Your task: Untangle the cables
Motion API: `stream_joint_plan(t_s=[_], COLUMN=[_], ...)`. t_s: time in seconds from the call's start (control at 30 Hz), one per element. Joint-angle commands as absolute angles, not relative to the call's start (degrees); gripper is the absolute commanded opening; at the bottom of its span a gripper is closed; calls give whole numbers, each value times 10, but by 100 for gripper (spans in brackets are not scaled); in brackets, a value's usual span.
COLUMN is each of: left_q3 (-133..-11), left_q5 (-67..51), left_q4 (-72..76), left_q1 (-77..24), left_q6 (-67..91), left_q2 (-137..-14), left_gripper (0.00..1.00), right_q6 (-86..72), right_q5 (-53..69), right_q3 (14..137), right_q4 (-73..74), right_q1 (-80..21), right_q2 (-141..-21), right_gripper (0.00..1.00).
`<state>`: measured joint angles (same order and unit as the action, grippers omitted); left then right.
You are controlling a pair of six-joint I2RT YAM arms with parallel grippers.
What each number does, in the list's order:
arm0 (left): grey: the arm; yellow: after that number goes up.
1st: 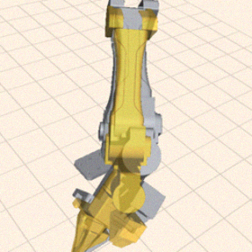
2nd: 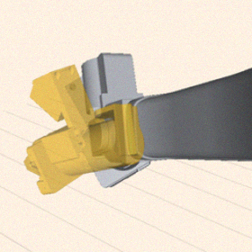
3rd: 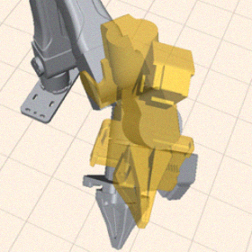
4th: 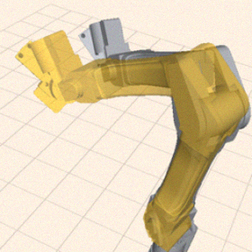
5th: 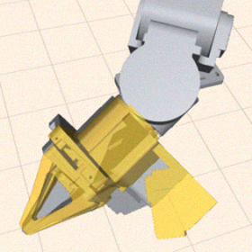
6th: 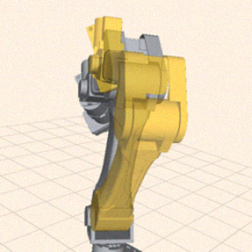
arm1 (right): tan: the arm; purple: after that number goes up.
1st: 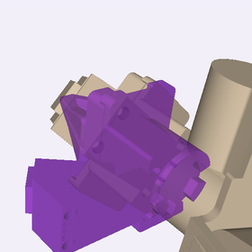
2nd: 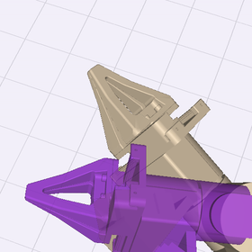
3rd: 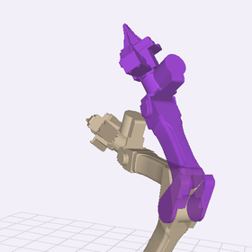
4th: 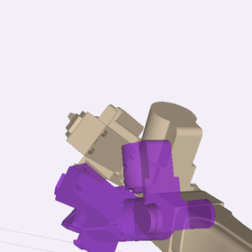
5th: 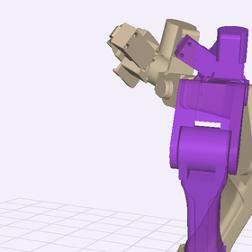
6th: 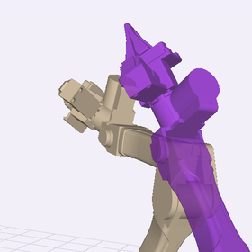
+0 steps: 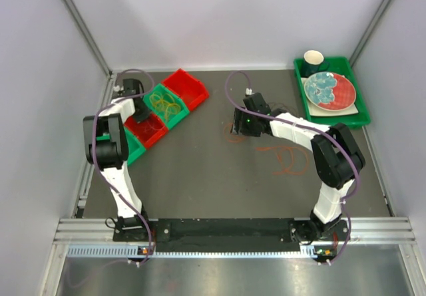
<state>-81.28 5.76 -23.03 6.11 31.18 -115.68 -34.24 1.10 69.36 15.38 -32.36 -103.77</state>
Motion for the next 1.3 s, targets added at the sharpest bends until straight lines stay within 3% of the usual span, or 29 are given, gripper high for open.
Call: stream_joint_plan(t_s=[0.0, 0.17, 0.4, 0.93, 1.07, 1.27], left_q3=[-839, -849, -809, -848, -853, -860], left_q5=[4, -27, 89, 149, 143, 99], left_q4=[-236, -229, -264, -319, -317, -310], left_q1=[27, 17, 17, 17, 17, 16], left_q6=[315, 325, 286, 248, 244, 231], left_q2=[-1191, -1179, -1098, -1026, -995, -978], left_gripper=[0, 0, 24, 40, 53, 59], right_q6=[-340, -339, -337, -338, -338, -340], right_q5=[2, 2, 2, 3, 5, 11], right_q3=[691, 692, 689, 686, 688, 690], right_q4=[139, 143, 138, 139, 136, 134], right_q1=[-321, -321, -320, -321, -321, -320], right_q2=[-1032, -1027, -1022, -1014, -1016, -1020], right_gripper=[63, 63, 63, 63, 63, 63])
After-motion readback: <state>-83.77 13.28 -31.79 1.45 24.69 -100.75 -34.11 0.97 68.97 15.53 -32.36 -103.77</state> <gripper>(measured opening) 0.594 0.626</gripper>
